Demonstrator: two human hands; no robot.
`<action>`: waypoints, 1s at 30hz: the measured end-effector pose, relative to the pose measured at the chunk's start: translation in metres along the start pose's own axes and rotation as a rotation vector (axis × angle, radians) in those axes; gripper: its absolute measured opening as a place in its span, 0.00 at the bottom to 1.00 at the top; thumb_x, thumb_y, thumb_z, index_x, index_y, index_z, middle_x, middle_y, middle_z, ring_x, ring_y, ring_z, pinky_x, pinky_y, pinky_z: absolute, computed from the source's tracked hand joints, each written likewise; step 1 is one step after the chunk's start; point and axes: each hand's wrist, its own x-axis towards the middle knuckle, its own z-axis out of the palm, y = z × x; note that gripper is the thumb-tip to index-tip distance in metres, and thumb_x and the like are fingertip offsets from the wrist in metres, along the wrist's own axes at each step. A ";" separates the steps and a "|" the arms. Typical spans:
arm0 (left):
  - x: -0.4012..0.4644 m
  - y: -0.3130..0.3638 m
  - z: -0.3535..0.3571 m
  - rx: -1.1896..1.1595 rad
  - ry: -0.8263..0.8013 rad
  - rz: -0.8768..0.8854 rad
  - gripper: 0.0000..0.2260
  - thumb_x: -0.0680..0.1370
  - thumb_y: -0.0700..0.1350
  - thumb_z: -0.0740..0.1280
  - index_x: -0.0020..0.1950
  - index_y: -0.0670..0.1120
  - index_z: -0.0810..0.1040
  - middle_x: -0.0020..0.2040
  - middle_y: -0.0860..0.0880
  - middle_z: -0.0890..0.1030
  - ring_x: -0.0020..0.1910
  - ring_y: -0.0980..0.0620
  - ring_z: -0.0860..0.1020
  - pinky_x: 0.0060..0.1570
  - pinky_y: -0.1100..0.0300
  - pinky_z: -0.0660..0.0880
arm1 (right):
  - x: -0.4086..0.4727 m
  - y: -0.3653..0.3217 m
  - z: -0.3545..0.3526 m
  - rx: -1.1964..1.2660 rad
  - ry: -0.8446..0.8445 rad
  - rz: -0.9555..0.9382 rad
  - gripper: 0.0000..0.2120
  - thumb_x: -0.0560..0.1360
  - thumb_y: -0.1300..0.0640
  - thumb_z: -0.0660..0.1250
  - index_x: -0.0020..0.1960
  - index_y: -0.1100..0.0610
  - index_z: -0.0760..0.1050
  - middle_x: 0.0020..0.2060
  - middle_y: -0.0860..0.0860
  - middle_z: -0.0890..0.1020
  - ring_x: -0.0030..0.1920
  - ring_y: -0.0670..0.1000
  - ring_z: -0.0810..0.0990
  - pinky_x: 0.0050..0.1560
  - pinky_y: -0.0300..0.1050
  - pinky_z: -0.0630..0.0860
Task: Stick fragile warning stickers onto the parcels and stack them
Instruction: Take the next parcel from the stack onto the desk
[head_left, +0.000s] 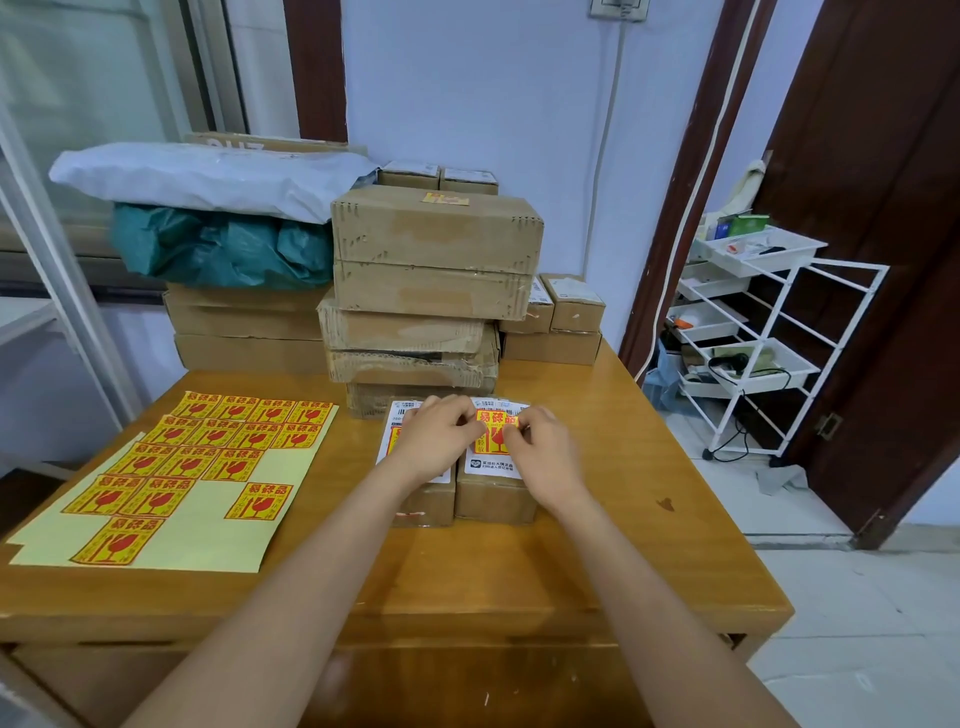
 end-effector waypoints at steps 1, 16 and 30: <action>0.000 -0.001 0.001 0.004 0.003 0.006 0.13 0.79 0.46 0.61 0.35 0.50 0.65 0.37 0.55 0.69 0.49 0.51 0.67 0.55 0.51 0.63 | 0.000 0.000 0.000 0.010 0.001 0.002 0.11 0.77 0.57 0.62 0.37 0.59 0.67 0.35 0.46 0.67 0.33 0.48 0.66 0.35 0.47 0.63; 0.005 -0.007 0.004 0.042 0.031 0.048 0.13 0.76 0.44 0.64 0.34 0.52 0.65 0.37 0.56 0.68 0.47 0.52 0.66 0.49 0.55 0.62 | -0.001 0.002 -0.001 -0.001 -0.029 0.004 0.16 0.75 0.58 0.65 0.31 0.53 0.63 0.38 0.46 0.68 0.31 0.45 0.67 0.32 0.44 0.63; 0.007 -0.009 0.006 0.085 0.047 0.077 0.08 0.72 0.47 0.69 0.37 0.48 0.71 0.40 0.54 0.70 0.46 0.52 0.67 0.46 0.56 0.61 | 0.000 0.004 0.000 -0.016 -0.029 -0.005 0.15 0.73 0.58 0.67 0.32 0.50 0.65 0.38 0.45 0.68 0.31 0.44 0.68 0.32 0.42 0.63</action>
